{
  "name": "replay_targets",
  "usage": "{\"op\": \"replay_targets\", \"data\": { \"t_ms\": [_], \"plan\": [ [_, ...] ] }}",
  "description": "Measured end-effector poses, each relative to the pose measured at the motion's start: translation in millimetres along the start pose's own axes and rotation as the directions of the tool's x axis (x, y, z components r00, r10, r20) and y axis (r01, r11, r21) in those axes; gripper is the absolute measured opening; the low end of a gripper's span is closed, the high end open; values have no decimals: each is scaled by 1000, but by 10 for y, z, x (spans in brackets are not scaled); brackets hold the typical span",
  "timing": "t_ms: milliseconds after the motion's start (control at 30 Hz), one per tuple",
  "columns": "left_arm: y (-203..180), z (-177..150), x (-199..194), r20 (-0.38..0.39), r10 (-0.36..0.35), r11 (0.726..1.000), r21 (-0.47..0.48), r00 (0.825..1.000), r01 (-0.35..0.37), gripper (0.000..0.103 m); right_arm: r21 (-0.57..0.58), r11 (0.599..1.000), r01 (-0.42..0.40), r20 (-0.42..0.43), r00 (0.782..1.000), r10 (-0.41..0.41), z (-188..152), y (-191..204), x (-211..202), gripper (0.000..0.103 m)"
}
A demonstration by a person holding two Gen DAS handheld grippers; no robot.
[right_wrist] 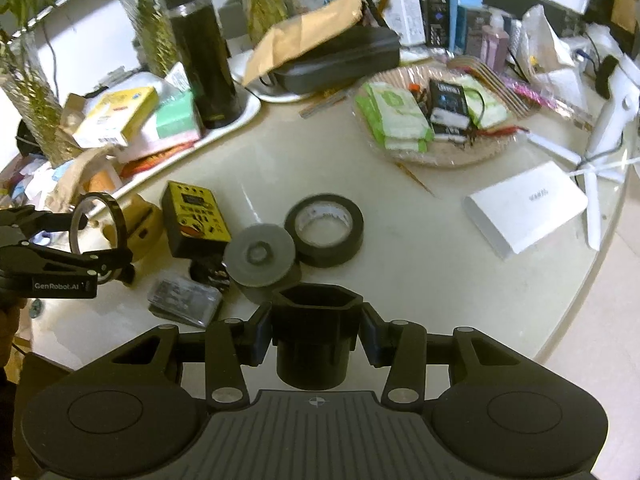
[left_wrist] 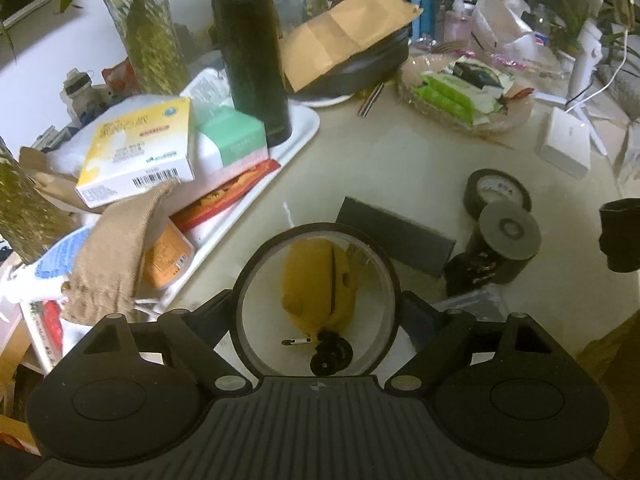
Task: Organize rigid objects
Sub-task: 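Carry the mirror into the cardboard box with the left tool and release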
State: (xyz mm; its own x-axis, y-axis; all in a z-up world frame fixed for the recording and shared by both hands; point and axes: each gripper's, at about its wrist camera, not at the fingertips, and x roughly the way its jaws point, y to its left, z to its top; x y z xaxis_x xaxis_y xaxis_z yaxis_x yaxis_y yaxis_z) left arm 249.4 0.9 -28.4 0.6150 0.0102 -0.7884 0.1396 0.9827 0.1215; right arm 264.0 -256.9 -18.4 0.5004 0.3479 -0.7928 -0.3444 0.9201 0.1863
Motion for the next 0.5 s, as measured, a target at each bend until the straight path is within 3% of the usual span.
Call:
{"op": "replay_targets", "data": {
  "t_ms": [500],
  "plan": [
    [-21,-95,-781,-30,-56,997,-52,998,54,87,-17,999,-50,-10,999,50,-117,231,-486,48]
  ]
}}
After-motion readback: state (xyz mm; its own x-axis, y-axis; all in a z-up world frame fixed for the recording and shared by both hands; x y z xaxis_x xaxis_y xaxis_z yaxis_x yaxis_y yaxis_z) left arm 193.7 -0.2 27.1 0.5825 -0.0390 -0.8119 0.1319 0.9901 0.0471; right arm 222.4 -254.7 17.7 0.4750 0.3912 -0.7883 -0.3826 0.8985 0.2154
